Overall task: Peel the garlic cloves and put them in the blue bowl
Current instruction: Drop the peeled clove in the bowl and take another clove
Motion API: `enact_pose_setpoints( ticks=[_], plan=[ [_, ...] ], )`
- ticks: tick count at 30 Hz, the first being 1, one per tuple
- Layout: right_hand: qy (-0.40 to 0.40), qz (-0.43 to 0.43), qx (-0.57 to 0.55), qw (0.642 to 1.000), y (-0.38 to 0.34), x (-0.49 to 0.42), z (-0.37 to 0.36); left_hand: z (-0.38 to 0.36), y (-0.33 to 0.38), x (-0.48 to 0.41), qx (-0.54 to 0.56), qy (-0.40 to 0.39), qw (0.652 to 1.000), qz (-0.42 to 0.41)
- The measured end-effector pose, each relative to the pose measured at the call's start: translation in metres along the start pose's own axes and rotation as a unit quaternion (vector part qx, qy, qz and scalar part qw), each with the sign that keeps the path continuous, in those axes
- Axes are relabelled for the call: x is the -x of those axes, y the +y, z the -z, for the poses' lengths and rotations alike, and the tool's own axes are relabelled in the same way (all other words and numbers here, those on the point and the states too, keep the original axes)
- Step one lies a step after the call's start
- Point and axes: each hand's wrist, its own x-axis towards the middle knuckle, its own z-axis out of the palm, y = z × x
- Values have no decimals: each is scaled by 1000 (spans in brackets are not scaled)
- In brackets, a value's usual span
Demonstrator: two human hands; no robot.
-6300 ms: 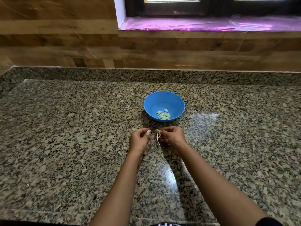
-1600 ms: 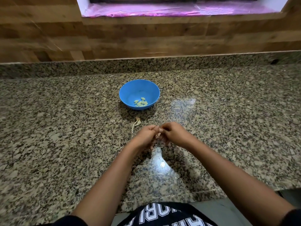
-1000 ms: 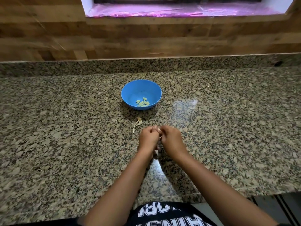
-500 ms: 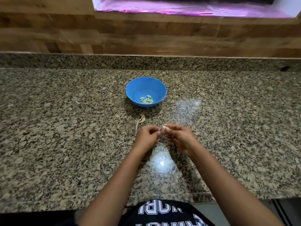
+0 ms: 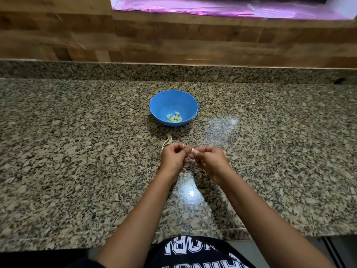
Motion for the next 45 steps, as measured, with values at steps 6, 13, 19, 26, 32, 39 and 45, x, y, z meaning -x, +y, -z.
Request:
enact_pose_setpoints(
  ticks=[6, 13, 19, 26, 32, 39, 45],
  plan=[
    [-33, -47, -130, 990, -3, -3, 8, 3, -2, -3, -31, 0, 999, -24],
    [-44, -66, -151, 985, -6, -5, 10, -2, -6, -1, -117, -72, 990, -8],
    [-75, -88, -197, 974, -8, -6, 15, 5, -6, 3, -90, -81, 993, 8],
    [-74, -54, -101, 991, -13, -1, 14, 7, 3, 2, -166, -55, 981, -80],
    [-6, -22, -89, 996, -13, -6, 5, -1, 4, 5, -233, -6, 955, -184],
    [68, 107, -25, 992, -3, -7, -7, -11, 5, -4, -91, 28, 993, -73],
    [128, 338, 305, 881, 20, -10, -9, -24, 5, -11, 68, 64, 990, 109]
  ],
)
